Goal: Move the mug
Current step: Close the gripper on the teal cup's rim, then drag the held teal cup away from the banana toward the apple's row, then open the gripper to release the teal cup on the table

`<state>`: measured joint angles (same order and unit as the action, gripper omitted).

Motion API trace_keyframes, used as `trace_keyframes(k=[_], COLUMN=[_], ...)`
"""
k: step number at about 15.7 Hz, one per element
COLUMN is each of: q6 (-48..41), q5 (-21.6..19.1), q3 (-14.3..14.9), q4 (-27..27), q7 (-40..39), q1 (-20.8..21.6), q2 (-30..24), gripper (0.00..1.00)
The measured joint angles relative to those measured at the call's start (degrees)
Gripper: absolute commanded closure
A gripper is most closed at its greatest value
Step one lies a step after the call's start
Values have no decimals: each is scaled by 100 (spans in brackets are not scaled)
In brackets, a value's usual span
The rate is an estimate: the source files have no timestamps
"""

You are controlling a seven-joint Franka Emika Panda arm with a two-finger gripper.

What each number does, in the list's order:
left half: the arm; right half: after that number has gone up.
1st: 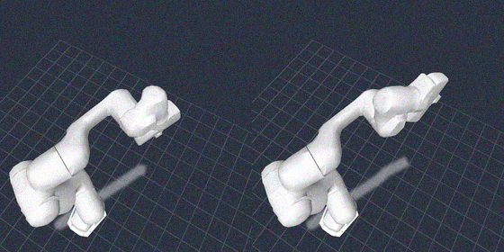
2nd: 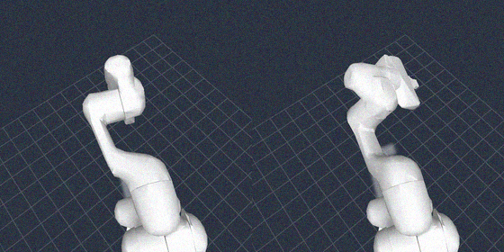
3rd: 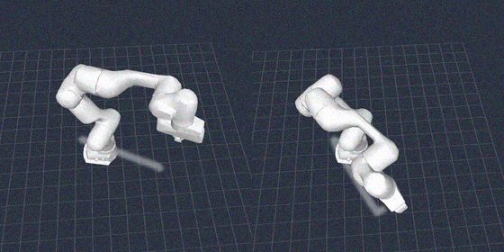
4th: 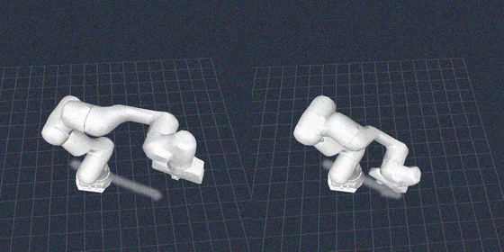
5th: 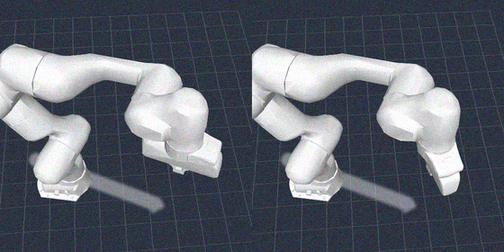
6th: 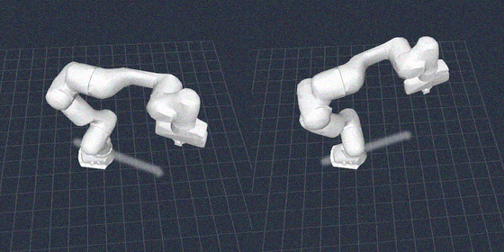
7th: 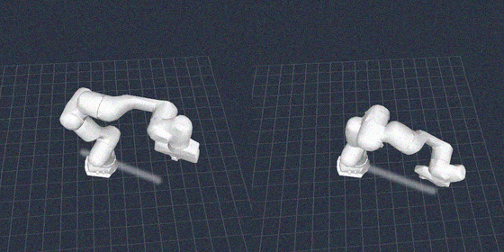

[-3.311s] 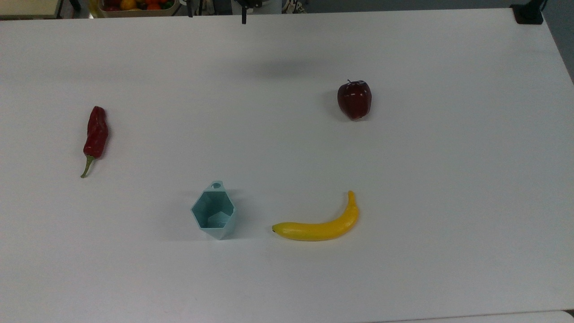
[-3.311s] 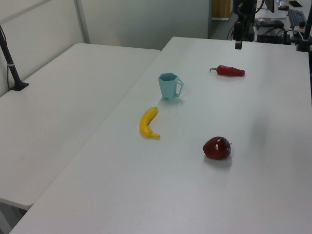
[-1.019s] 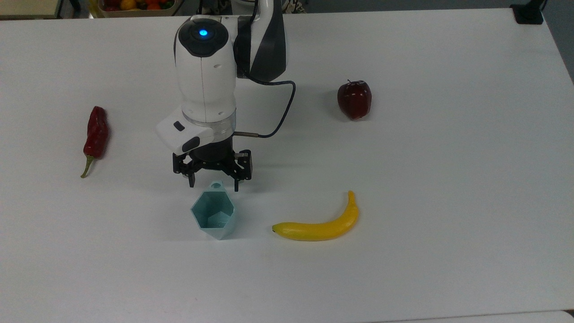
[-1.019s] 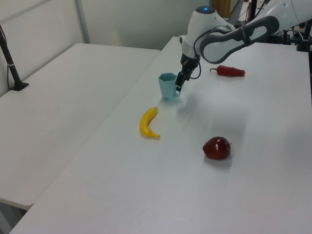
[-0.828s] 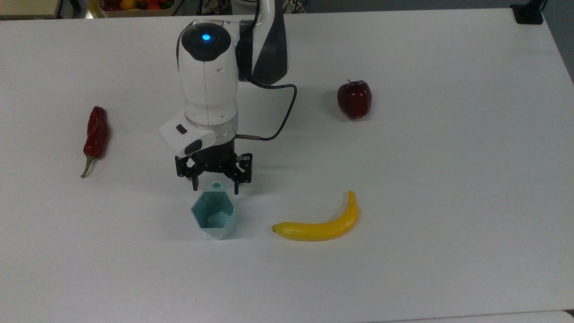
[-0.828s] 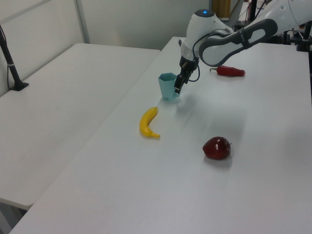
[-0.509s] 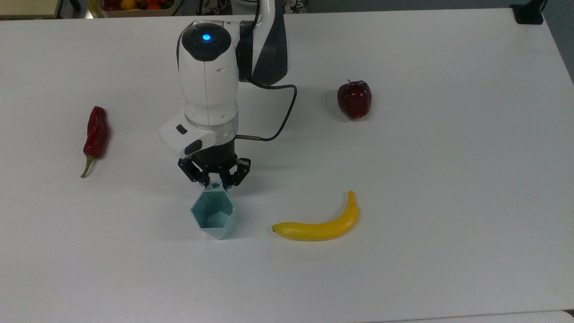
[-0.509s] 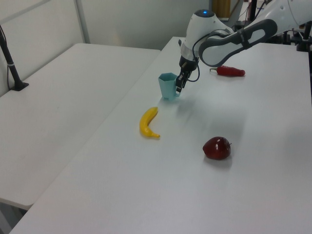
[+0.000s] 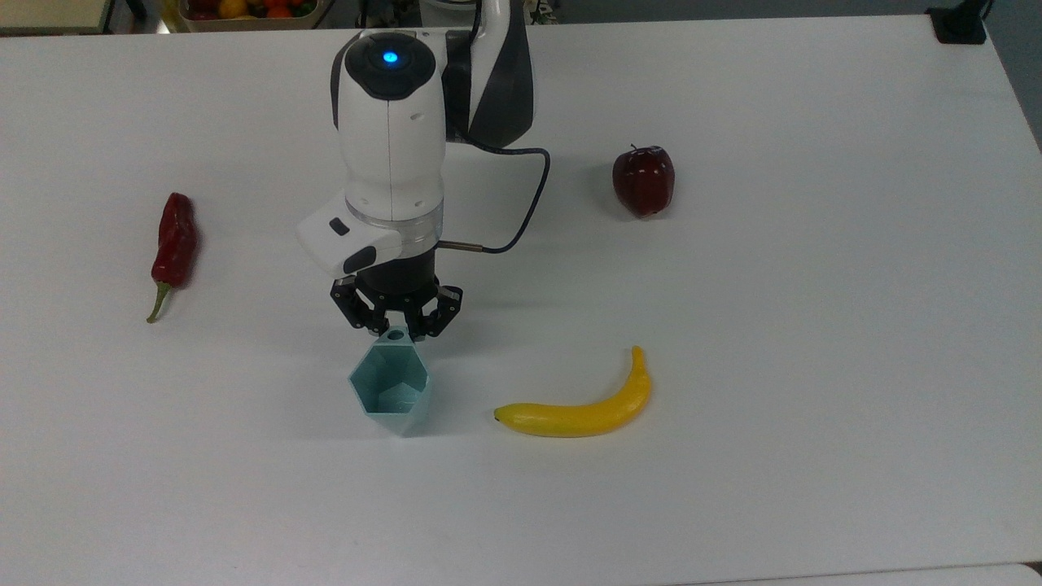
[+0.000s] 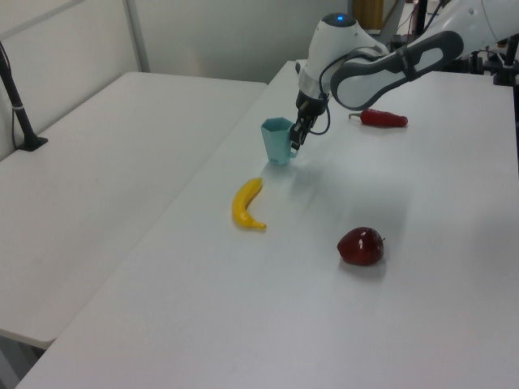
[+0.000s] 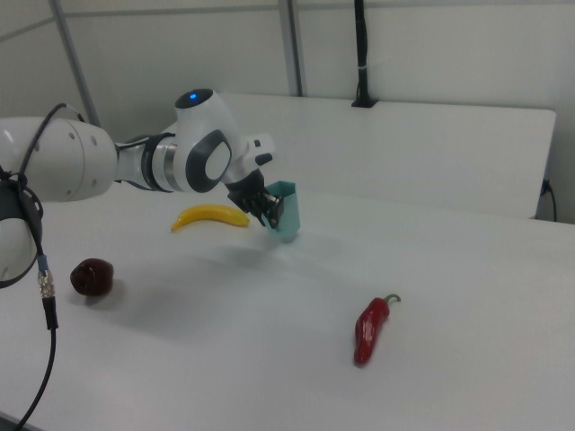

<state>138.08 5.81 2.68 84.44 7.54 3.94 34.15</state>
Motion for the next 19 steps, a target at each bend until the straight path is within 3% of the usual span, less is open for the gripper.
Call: trace_keyframes(k=[2, 5, 13, 16, 19], q6=[0, -9, -22, 4, 110], q5=[64, 78, 81, 82, 84], q3=[1, 5, 5, 5, 5], q4=[136, 755, 3587, 4267, 4497], q7=[81, 92, 103, 177, 332], q1=[-9, -29, -70, -70, -69], q2=[-265, -966, -3098, -3470, -3519], gripper=[100, 100, 98, 98, 94])
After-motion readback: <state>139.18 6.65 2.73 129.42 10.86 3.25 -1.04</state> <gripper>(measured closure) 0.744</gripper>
